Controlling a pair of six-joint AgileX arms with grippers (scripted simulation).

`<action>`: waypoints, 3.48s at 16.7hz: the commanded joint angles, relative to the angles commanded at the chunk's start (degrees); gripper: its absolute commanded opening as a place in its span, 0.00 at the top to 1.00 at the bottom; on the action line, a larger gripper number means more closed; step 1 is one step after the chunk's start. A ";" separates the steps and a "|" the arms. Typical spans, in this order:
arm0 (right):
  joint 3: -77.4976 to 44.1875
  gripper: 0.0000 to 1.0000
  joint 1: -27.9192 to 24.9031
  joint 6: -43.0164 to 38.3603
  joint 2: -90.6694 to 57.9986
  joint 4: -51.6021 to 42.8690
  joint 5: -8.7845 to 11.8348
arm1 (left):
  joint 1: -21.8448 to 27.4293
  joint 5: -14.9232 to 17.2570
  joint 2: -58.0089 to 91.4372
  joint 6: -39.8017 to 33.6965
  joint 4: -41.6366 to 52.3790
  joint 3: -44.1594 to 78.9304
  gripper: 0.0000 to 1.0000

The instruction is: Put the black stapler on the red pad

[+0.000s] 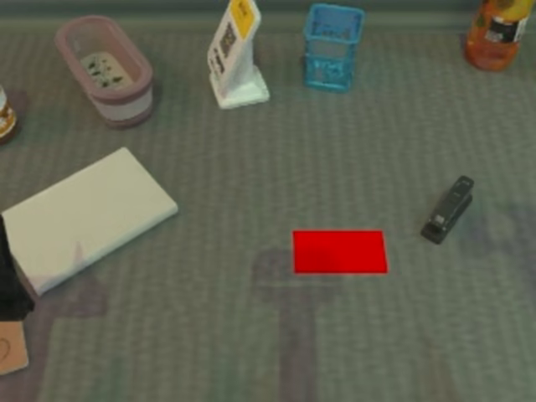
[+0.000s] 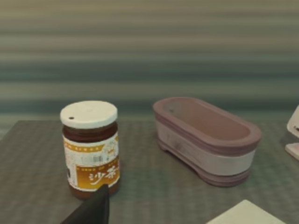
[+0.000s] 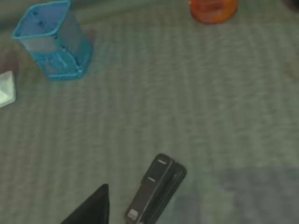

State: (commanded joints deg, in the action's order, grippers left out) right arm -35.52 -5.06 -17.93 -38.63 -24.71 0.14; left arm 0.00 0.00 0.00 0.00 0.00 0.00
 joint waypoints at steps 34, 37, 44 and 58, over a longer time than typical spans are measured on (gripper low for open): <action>-57.56 0.00 -9.83 -34.91 -88.85 -30.50 -0.23 | 0.00 0.00 0.00 0.00 0.00 0.00 0.00; -56.35 0.00 -9.88 -34.97 -89.33 -29.09 -0.24 | 0.00 0.00 0.00 0.00 0.00 0.00 0.00; -56.35 0.38 -9.88 -34.97 -89.33 -29.09 -0.24 | 0.00 0.00 0.00 0.00 0.00 0.00 0.00; -56.35 1.00 -9.88 -34.97 -89.33 -29.09 -0.24 | 0.00 0.00 0.00 0.00 0.00 0.00 0.00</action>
State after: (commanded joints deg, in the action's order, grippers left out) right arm -91.86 -14.94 -52.90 -127.95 -53.80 -0.10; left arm 0.00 0.00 0.00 0.00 0.00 0.00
